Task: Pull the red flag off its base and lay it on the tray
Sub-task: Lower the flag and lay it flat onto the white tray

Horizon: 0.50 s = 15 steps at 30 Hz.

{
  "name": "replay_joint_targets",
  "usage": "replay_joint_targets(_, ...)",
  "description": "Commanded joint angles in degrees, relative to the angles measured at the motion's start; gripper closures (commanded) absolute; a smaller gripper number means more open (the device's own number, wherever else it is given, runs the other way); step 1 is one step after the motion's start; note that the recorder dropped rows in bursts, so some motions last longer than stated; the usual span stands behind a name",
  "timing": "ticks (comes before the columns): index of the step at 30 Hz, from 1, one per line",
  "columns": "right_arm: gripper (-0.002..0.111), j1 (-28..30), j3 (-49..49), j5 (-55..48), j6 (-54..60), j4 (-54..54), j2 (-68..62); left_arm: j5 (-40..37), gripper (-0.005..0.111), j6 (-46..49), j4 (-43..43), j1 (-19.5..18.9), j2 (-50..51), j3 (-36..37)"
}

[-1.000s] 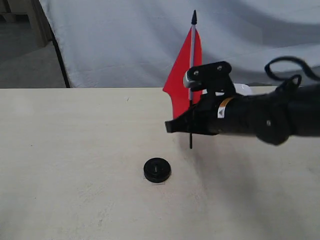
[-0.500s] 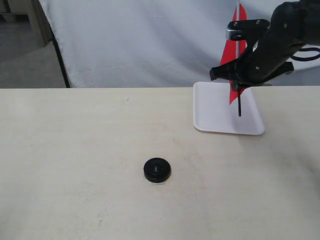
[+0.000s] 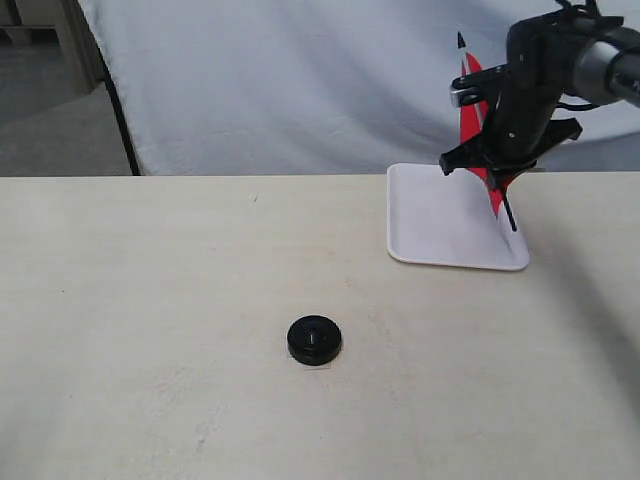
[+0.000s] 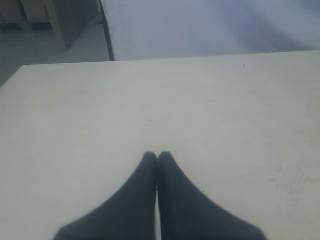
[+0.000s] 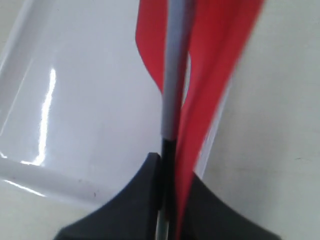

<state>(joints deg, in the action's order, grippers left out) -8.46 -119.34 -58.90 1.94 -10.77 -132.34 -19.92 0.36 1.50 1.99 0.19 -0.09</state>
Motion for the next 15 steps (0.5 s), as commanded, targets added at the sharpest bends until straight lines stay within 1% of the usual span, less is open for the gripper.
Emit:
replay_joint_targets(1,0.109,0.42,-6.04,-2.99,1.32,-1.50,-5.28,0.26,0.107,-0.36,0.15,-0.12,-0.19,0.09)
replay_joint_targets(8,0.109,0.06,-7.80,1.31,2.63,-1.50,-8.58,0.26,0.107,-0.36,0.15,-0.12,-0.19,0.09)
replay_joint_targets(12,0.109,-0.44,-7.80,1.24,5.17,-2.17,-9.64,0.26,0.107,-0.36,0.15,-0.12,-0.19,0.09)
replay_joint_targets(15,0.108,-0.79,-7.80,-0.66,6.17,-2.39,-10.62,0.26,0.107,-0.36,0.15,-0.12,-0.19,0.09)
